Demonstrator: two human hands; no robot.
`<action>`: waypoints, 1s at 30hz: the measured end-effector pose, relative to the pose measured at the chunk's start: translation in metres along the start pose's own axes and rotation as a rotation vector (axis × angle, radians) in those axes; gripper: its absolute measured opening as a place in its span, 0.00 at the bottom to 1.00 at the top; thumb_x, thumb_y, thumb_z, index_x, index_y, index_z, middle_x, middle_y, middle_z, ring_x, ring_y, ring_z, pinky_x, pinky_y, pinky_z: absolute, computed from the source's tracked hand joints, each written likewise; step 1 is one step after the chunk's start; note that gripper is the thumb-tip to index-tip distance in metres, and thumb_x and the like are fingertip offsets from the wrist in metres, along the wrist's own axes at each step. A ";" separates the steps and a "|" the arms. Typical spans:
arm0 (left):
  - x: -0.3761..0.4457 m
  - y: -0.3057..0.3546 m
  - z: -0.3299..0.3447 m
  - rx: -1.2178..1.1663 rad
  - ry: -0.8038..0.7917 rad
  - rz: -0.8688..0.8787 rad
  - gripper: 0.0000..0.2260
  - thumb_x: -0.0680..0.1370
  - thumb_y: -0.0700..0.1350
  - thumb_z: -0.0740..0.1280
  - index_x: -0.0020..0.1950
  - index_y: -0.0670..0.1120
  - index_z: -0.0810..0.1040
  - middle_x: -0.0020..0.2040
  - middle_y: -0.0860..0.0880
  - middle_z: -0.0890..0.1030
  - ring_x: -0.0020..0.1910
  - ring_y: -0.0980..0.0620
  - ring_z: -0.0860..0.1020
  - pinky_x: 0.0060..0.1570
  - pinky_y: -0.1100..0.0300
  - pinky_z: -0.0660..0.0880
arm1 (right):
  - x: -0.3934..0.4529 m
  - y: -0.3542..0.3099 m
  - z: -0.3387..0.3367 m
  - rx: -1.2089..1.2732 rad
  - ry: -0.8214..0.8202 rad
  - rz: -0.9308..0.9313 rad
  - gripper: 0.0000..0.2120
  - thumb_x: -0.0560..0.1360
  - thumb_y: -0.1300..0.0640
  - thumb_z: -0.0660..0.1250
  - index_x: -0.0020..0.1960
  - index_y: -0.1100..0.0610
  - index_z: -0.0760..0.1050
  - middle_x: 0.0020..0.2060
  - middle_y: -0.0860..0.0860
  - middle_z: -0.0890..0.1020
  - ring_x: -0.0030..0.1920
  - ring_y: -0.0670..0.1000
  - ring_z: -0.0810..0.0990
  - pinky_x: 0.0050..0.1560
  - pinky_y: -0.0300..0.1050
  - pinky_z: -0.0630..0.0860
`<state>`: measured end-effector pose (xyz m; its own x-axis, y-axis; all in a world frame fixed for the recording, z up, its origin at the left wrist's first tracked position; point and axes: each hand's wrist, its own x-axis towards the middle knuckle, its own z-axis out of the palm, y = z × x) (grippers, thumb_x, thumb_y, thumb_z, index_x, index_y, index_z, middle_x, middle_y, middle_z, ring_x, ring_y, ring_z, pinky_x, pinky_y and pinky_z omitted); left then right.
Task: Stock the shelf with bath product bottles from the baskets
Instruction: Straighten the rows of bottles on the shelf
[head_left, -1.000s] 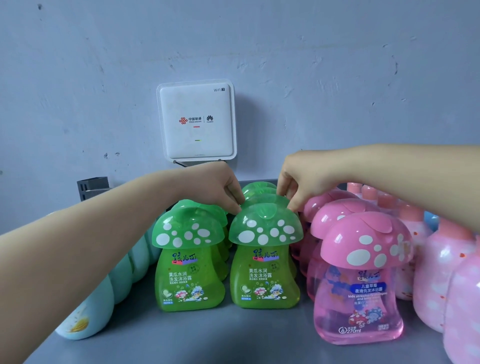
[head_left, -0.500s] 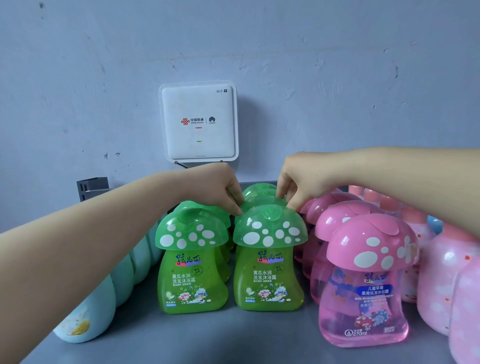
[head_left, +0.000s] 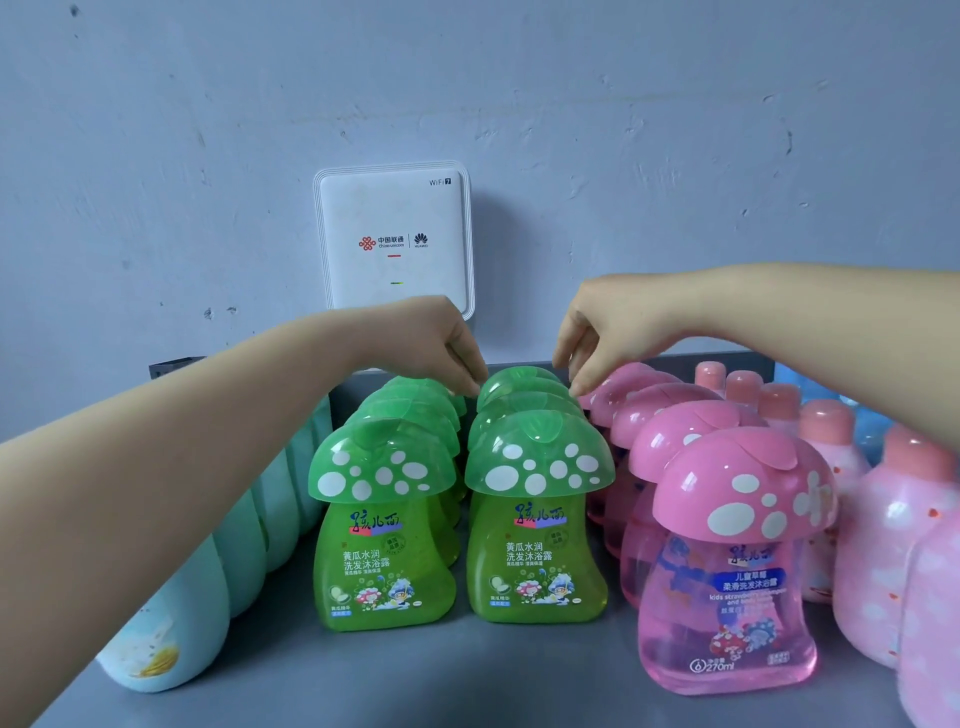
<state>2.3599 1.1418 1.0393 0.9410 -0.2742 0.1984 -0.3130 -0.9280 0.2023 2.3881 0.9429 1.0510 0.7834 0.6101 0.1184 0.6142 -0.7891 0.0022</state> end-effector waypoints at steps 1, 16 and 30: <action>0.003 0.000 -0.001 -0.002 0.005 -0.004 0.10 0.72 0.42 0.72 0.52 0.49 0.83 0.47 0.55 0.84 0.46 0.60 0.80 0.55 0.68 0.72 | 0.002 0.001 0.000 -0.023 0.011 0.001 0.17 0.69 0.53 0.74 0.57 0.55 0.80 0.47 0.47 0.85 0.49 0.45 0.81 0.54 0.40 0.75; 0.022 -0.002 0.014 0.079 -0.093 -0.019 0.17 0.75 0.34 0.66 0.62 0.46 0.78 0.56 0.51 0.82 0.51 0.60 0.77 0.57 0.67 0.71 | 0.036 0.006 0.024 -0.171 -0.002 0.024 0.15 0.71 0.54 0.72 0.56 0.58 0.80 0.40 0.49 0.84 0.40 0.46 0.78 0.42 0.37 0.74; 0.024 -0.011 0.011 0.047 -0.118 0.002 0.15 0.75 0.36 0.67 0.61 0.47 0.79 0.56 0.52 0.82 0.49 0.61 0.77 0.53 0.72 0.71 | 0.040 0.010 0.025 -0.120 -0.004 0.024 0.16 0.71 0.53 0.73 0.57 0.55 0.79 0.44 0.50 0.85 0.43 0.46 0.80 0.41 0.32 0.72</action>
<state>2.3879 1.1428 1.0313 0.9499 -0.3011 0.0839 -0.3110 -0.9376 0.1558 2.4273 0.9612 1.0312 0.7983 0.5910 0.1159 0.5797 -0.8062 0.1182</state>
